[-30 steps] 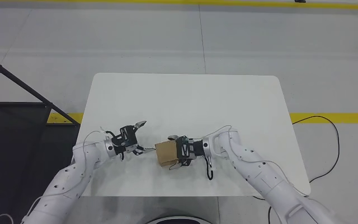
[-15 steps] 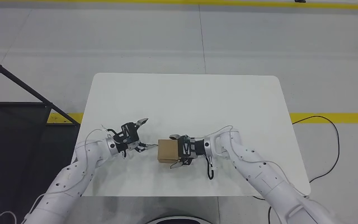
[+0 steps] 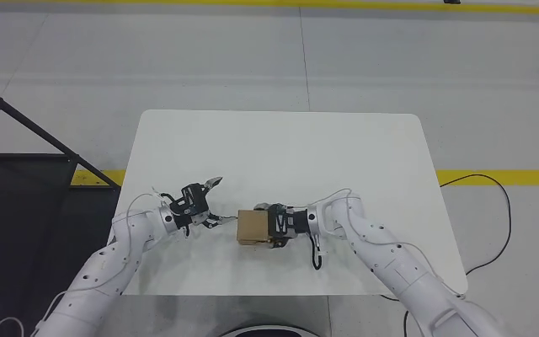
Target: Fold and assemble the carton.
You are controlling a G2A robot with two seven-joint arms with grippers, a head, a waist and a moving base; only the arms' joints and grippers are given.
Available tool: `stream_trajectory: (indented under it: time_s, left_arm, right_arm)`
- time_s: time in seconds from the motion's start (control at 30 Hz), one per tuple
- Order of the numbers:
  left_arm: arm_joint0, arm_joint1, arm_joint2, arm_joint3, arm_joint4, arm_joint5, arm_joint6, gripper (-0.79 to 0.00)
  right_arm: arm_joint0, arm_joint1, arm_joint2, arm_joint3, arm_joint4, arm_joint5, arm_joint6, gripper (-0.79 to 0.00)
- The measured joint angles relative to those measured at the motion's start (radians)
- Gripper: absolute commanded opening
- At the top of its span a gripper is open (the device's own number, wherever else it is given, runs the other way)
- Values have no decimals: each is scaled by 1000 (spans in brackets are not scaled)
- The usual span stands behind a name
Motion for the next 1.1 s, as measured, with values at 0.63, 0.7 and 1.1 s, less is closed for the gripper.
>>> stream_trajectory:
  time_s: [0.63, 0.7, 1.1]
  left_arm:
    - [7, 9, -23, -10, -17, 10, 0, 0]
    - [7, 10, -22, -11, -18, 11, 2, 0]
    - [7, 12, -19, -7, -20, 17, 3, 0]
  right_arm:
    - [-12, 8, 29, -23, -2, -11, 20, 0]
    - [-13, 8, 30, -25, 0, -13, 24, 0]
    - [-22, 14, 50, -31, -1, -7, 26, -28]
